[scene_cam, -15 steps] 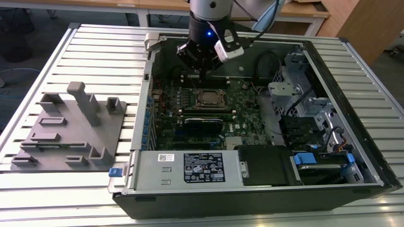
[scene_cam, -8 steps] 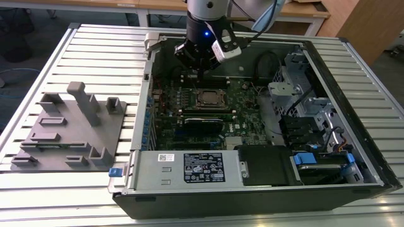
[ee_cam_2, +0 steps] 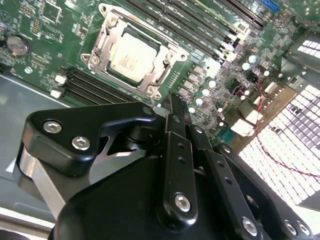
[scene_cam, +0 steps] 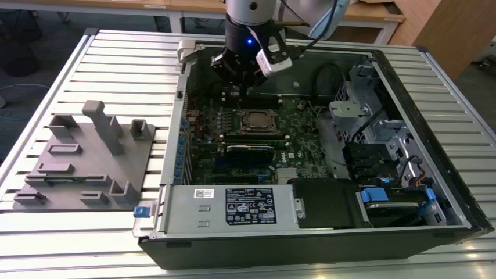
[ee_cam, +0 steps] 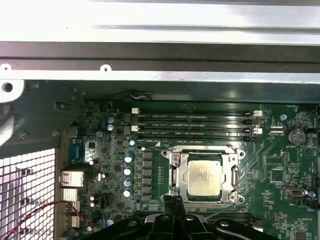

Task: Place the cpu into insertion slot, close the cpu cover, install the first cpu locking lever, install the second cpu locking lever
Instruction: 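Install the first cpu locking lever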

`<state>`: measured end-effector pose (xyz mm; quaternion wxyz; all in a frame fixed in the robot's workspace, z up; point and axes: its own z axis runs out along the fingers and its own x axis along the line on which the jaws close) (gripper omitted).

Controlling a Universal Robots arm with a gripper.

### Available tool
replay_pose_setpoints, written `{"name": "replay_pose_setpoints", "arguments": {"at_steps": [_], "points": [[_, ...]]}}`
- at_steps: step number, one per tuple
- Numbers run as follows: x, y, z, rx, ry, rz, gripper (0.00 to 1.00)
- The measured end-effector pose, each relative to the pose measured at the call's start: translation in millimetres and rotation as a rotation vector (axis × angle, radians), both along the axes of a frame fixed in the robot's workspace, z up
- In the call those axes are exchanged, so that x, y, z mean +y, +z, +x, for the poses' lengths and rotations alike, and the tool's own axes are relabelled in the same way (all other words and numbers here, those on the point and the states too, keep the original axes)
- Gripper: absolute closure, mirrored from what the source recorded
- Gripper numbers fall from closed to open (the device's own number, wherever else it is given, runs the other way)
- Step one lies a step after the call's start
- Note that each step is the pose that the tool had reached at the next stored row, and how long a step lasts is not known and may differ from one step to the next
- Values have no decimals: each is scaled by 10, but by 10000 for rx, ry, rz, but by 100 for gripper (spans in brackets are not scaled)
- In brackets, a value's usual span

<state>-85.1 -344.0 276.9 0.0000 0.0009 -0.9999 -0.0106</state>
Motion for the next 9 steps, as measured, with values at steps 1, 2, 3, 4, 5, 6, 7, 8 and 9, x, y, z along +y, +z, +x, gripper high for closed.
{"name": "replay_pose_setpoints", "arguments": {"at_steps": [1, 2, 3, 4, 5, 6, 7, 8, 9], "points": [[0, -1, -15, -1, 0, 0, 90], [0, -1, -28, -3, -1, 0, 90], [0, -2, -39, -4, 0, 1, 90], [0, -3, -46, -4, -1, 0, 90], [1, -3, -49, -3, 0, -1, 90], [0, -2, -49, -2, 1, -2, 90], [0, -2, -52, -2, 1, -2, 90], [0, -3, -57, -3, -1, 0, 90], [-1, -3, -66, -4, 0, 0, 90]]}}
